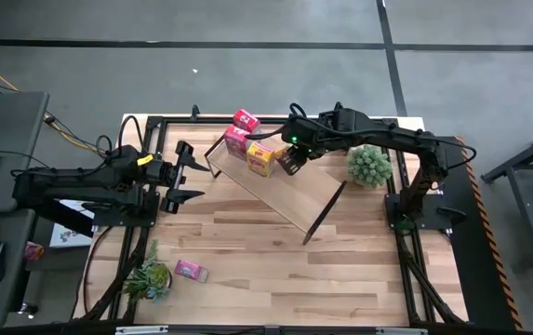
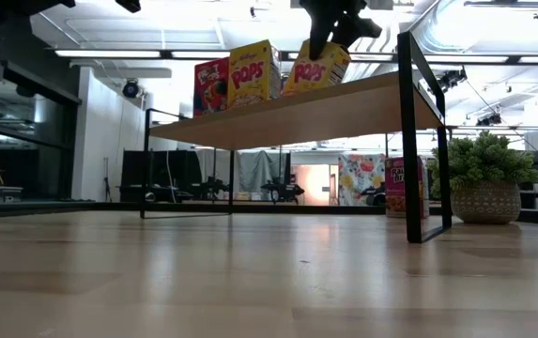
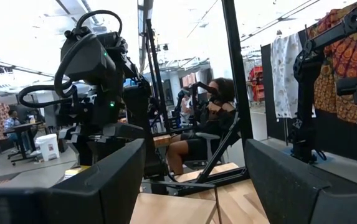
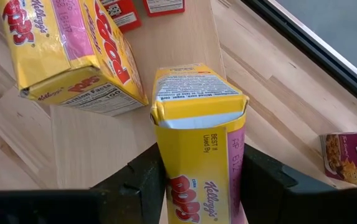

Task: Stack cereal on shelf
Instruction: Put the yellow cereal box on the shelf

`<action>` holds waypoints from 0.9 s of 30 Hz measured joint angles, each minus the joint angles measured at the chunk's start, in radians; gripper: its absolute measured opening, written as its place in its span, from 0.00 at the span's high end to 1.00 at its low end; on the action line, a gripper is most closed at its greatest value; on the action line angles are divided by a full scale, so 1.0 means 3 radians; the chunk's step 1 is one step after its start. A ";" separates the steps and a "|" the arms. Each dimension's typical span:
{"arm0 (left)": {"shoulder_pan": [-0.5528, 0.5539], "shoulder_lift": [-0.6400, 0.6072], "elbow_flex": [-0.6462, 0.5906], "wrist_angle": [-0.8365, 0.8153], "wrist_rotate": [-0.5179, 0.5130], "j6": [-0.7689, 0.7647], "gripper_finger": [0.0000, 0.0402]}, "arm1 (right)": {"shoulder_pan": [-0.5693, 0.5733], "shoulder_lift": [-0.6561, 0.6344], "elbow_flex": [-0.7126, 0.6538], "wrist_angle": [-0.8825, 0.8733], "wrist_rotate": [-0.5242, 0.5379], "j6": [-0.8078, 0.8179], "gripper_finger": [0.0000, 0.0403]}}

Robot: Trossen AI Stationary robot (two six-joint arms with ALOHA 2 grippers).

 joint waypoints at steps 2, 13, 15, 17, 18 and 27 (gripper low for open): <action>-0.0001 0.0001 0.0000 -0.0001 0.0000 0.0000 0.34 | 0.0000 0.0000 0.0000 0.0000 -0.0003 0.0021 0.60; 0.0000 0.0001 0.0000 -0.0002 0.0000 0.0001 0.34 | 0.0000 0.0000 0.0000 0.0000 -0.0007 0.0076 0.60; -0.0001 0.0000 0.0000 -0.0001 0.0000 0.0002 0.34 | 0.0000 0.0000 0.0000 0.0000 -0.0008 0.0076 0.60; -0.0001 0.0000 0.0000 -0.0002 0.0000 0.0003 0.34 | 0.0000 0.0000 0.0000 0.0000 -0.0007 0.0076 0.60; 0.0000 0.0000 0.0000 -0.0003 0.0000 0.0001 0.34 | 0.0000 0.0000 0.0000 0.0000 -0.0007 0.0076 0.60; 0.0000 0.0001 0.0000 -0.0004 0.0000 0.0000 0.34 | 0.0001 0.0000 0.0000 0.0000 -0.0007 0.0060 0.57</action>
